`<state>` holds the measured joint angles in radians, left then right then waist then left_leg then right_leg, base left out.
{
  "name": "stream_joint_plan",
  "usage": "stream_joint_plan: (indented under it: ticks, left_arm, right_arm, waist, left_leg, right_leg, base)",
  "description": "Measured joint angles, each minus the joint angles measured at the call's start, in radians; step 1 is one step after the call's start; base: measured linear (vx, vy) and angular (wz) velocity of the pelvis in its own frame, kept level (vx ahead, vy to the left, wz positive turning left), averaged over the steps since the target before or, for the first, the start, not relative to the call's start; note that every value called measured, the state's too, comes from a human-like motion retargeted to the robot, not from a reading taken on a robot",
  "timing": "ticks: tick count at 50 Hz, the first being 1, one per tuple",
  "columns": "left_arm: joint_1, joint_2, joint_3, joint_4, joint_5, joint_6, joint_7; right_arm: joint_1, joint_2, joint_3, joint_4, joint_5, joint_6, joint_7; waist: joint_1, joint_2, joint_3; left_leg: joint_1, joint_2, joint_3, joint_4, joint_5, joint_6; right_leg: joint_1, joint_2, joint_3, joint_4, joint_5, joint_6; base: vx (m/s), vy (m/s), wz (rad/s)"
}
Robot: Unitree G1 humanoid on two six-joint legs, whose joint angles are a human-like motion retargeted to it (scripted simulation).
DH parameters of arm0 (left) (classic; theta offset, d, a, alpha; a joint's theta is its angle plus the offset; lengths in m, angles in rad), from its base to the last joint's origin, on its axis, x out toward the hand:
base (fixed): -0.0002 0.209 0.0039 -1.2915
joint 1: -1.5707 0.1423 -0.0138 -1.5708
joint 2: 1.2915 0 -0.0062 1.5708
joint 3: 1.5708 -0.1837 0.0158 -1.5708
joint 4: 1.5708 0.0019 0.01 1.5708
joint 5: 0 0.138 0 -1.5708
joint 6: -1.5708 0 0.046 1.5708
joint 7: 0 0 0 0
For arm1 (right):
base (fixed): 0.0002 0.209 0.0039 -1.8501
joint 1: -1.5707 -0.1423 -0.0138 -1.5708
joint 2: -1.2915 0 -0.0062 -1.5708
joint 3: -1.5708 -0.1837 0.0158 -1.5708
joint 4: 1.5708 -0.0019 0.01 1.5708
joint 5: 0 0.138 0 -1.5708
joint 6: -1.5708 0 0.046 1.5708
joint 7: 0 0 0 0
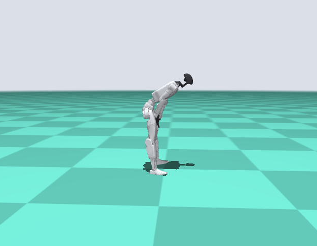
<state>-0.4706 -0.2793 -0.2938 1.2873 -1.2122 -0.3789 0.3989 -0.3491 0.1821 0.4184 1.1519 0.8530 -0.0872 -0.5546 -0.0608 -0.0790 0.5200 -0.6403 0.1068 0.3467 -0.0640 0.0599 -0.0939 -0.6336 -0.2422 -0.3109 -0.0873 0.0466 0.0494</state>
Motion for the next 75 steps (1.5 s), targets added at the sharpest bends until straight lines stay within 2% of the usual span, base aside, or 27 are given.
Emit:
stream_joint_plan:
  ticks: [3, 6, 7, 8, 10, 13, 18, 20, 22, 24, 29, 32, 38, 40, 42, 45, 50, 55, 60, 62, 65, 67, 70, 75]
  left_arm:
    - [-0.038, 0.004, 0.003, 0.02, -0.023, 0.001, 0.036]
    - [-0.114, 0.022, -0.03, 0.092, 0.098, 0.021, 0.04]
    - [-0.145, 0.031, -0.032, 0.103, 0.122, 0.03, 0.042]
    - [-0.183, 0.038, -0.018, 0.094, 0.089, 0.044, 0.017]
    - [-0.281, 0.07, -0.059, 0.181, 0.239, 0.219, 0.129]
    - [-0.451, 0.125, -0.094, 0.145, 0.231, 0.262, 0.133]
    - [-0.867, 0.257, -0.181, 0.074, 0.132, 0.308, 0.136]
    - [-1.05, 0.31, -0.217, 0.04, 0.091, 0.3, 0.145]
    - [-1.248, 0.39, -0.272, -0.021, 0.079, 0.281, 0.149]
    - [-1.417, 0.471, -0.299, -0.088, 0.092, 0.236, 0.146]
    - [-1.828, 0.664, -0.409, -0.255, 0.089, 0.089, 0.14]
    - [-2.025, 0.765, -0.516, -0.332, 0.133, 0.016, 0.139]
    - [-2.213, 0.869, -0.731, -0.443, 0.215, -0.026, 0.159]
    - [-2.198, 0.855, -0.753, -0.453, 0.238, -0.033, 0.147]
    - [-2.172, 0.89, -0.79, -0.496, 0.194, -0.041, 0.167]
    - [-2.106, 0.911, -0.805, -0.53, 0.174, -0.042, 0.153]
    - [-1.985, 0.919, -0.773, -0.547, 0.147, -0.038, 0.129]
    - [-1.804, 0.855, -0.659, -0.527, 0.16, -0.009, 0.157]
    - [-1.507, 0.77, -0.449, -0.552, 0.277, 0.037, 0.174]
    - [-1.333, 0.755, -0.365, -0.579, 0.335, 0.065, 0.162]
    - [-1.064, 0.654, -0.245, -0.57, 0.375, 0.096, 0.122]
    - [-0.909, 0.549, -0.178, -0.511, 0.354, 0.124, 0.098]
    - [-0.712, 0.38, -0.107, -0.346, 0.327, 0.162, 0.037]
    - [-0.452, 0.2, -0.008, -0.114, 0.372, 0.225, 0.001]
  right_arm:
    - [-0.024, 0.0, -0.013, 0.02, 0.002, 0.003, -0.047]
    - [-0.13, -0.012, 0.019, 0.132, -0.158, 0.05, -0.066]
    - [-0.165, -0.007, 0.007, 0.143, -0.141, 0.045, -0.057]
    - [-0.202, 0.008, -0.034, 0.123, -0.003, 0.02, 0.0]
    - [-0.305, 0.009, -0.091, 0.144, 0.112, 0.027, -0.022]
    - [-0.486, -0.024, -0.113, 0.12, 0.15, 0.022, -0.048]
    - [-1.004, -0.146, -0.09, 0.159, 0.212, 0.055, -0.089]
    - [-1.194, -0.221, -0.042, 0.128, 0.198, 0.054, -0.119]
    - [-1.405, -0.296, 0.033, 0.072, 0.182, 0.035, -0.132]
    - [-1.573, -0.372, 0.114, -0.003, 0.145, 0.018, -0.114]
    - [-2.003, -0.521, 0.343, -0.176, 0.051, -0.068, -0.096]
    - [-2.197, -0.562, 0.409, -0.262, -0.024, -0.135, -0.1]
    - [-2.355, -0.598, 0.46, -0.362, -0.03, -0.234, -0.138]
    - [-2.343, -0.627, 0.491, -0.39, -0.021, -0.26, -0.128]
    - [-2.325, -0.644, 0.534, -0.412, 0.022, -0.252, -0.118]
    - [-2.277, -0.671, 0.583, -0.439, 0.06, -0.253, -0.081]
    - [-2.169, -0.699, 0.616, -0.472, 0.106, -0.261, -0.068]
    - [-2.013, -0.621, 0.526, -0.435, 0.065, -0.206, -0.1]
    - [-1.749, -0.533, 0.401, -0.472, -0.033, -0.154, -0.119]
    - [-1.599, -0.448, 0.328, -0.482, -0.082, -0.143, -0.122]
    - [-1.338, -0.337, 0.232, -0.466, -0.117, -0.137, -0.106]
    - [-1.151, -0.281, 0.167, -0.427, -0.115, -0.112, -0.092]
    - [-0.886, -0.195, 0.086, -0.307, -0.099, -0.097, -0.059]
    - [-0.563, -0.067, -0.035, -0.066, -0.043, -0.094, 0.017]
  waist:
    - [0.009, 0.006, 0.0]
    - [0.007, 0.009, 0.0]
    - [0.008, 0.009, 0.0]
    - [0.01, 0.009, 0.0]
    - [0.019, 0.013, 0.0]
    - [0.062, 0.028, 0.0]
    - [0.115, 0.093, -0.02]
    - [0.152, 0.115, -0.094]
    - [0.179, 0.125, -0.141]
    - [0.201, 0.138, -0.224]
    - [0.25, 0.137, -0.348]
    - [0.262, 0.122, -0.394]
    - [0.267, 0.078, -0.461]
    - [0.265, 0.069, -0.485]
    - [0.274, 0.068, -0.488]
    - [0.271, 0.078, -0.489]
    - [0.252, 0.084, -0.44]
    - [0.224, 0.069, -0.388]
    - [0.224, 0.038, -0.322]
    - [0.203, 0.028, -0.295]
    - [0.199, 0.032, -0.254]
    - [0.21, 0.037, -0.218]
    - [0.206, 0.061, -0.16]
    - [0.115, 0.084, -0.036]
  left_leg:
    - [-0.039, -0.005, -0.006, -0.022, 0.021, -0.008]
    - [-0.023, -0.009, -0.012, -0.018, 0.018, -0.012]
    - [-0.014, -0.01, -0.015, -0.012, 0.012, -0.011]
    - [0.0, -0.012, -0.018, -0.001, 0.005, -0.008]
    - [0.048, -0.021, -0.023, 0.018, -0.011, 0.004]
    - [0.129, -0.025, -0.04, 0.078, -0.063, 0.014]
    - [0.316, -0.032, -0.081, 0.176, -0.16, 0.022]
    - [0.36, -0.035, -0.102, 0.197, -0.185, 0.014]
    - [0.4, -0.035, -0.121, 0.208, -0.202, -0.003]
    - [0.416, -0.035, -0.142, 0.221, -0.219, -0.03]
    - [0.46, -0.034, -0.176, 0.224, -0.241, -0.083]
    - [0.483, -0.03, -0.182, 0.232, -0.259, -0.111]
    - [0.526, -0.026, -0.179, 0.255, -0.294, -0.132]
    - [0.538, -0.005, -0.194, 0.276, -0.315, -0.163]
    - [0.554, -0.012, -0.182, 0.271, -0.315, -0.132]
    - [0.578, 0.007, -0.2, 0.274, -0.325, -0.134]
    - [0.601, 0.015, -0.204, 0.266, -0.319, -0.105]
    - [0.589, 0.033, -0.199, 0.254, -0.303, -0.099]
    - [0.563, 0.038, -0.17, 0.232, -0.286, -0.088]
    - [0.557, 0.041, -0.158, 0.222, -0.279, -0.081]
    - [0.545, 0.059, -0.148, 0.219, -0.274, -0.072]
    - [0.556, 0.055, -0.136, 0.178, -0.248, -0.037]
    - [0.562, 0.074, -0.132, 0.173, -0.233, -0.017]
    - [0.54, 0.109, -0.123, 0.259, -0.229, -0.011]
  right_leg:
    - [-0.043, -0.003, -0.008, 0.0, 0.011, 0.011]
    - [-0.02, -0.007, -0.018, 0.0, 0.009, 0.008]
    - [-0.005, -0.01, -0.023, 0.0, 0.006, 0.009]
    - [0.017, -0.013, -0.028, 0.0, 0.001, 0.007]
    - [0.081, -0.025, -0.042, 0.0, -0.011, 0.01]
    - [0.19, -0.043, -0.066, 0.03, -0.052, 0.017]
    - [0.408, -0.083, -0.114, 0.145, -0.154, 0.028]
    - [0.462, -0.095, -0.137, 0.184, -0.182, 0.033]
    - [0.505, -0.102, -0.156, 0.223, -0.202, 0.026]
    - [0.529, -0.11, -0.18, 0.26, -0.217, 0.027]
    - [0.558, -0.126, -0.202, 0.348, -0.231, 0.005]
    - [0.57, -0.131, -0.2, 0.384, -0.231, 0.0]
    - [0.609, -0.139, -0.202, 0.409, -0.22, -0.001]
    - [0.623, -0.127, -0.203, 0.425, -0.22, -0.007]
    - [0.626, -0.135, -0.191, 0.444, -0.206, -0.007]
    - [0.617, -0.129, -0.144, 0.506, -0.196, -0.007]
    - [0.566, -0.108, 0.011, 0.595, -0.189, 0.03]
    - [0.546, -0.078, 0.058, 0.509, -0.223, 0.065]
    - [0.565, -0.077, -0.082, 0.297, -0.246, 0.069]
    - [0.575, -0.067, -0.136, 0.222, -0.238, 0.069]
    - [0.587, -0.042, -0.187, 0.142, -0.218, 0.067]
    - [0.588, -0.034, -0.191, 0.109, -0.202, 0.065]
    - [0.596, -0.01, -0.185, 0.085, -0.19, 0.053]
    - [0.595, 0.01, -0.151, 0.111, -0.206, 0.015]
  base:
    - [-0.02, 0.02, 0.04]
    - [-0.01, 0.03, 0.08]
    - [0.01, 0.05, 0.17]
    - [0.03, 0.05, 0.2]
    - [0.06, 0.06, 0.23]
    - [0.11, 0.07, 0.25]
    - [0.21, 0.09, 0.38]
    - [0.29, 0.09, 0.54]
    - [0.31, 0.09, 0.56]
    - [0.34, 0.1, 0.57]
    - [0.33, 0.09, 0.37]
    - [0.29, 0.06, 0.09]
    - [0.23, 0.02, -0.02]
    - [0.16, -0.01, -0.01]
    - [0.1, -0.01, 0.02]
    - [0.02, -0.01, 0.02]
    - [-0.07, -0.08, 0.13]
    - [-0.15, -0.16, -0.03]
    - [-0.19, -0.22, -0.25]
    - [-0.18, -0.25, -0.3]
    - [-0.15, -0.25, -0.23]
    - [-0.12, -0.25, -0.22]
    - [-0.08, -0.25, -0.16]
    - [-0.05, -0.23, -0.16]
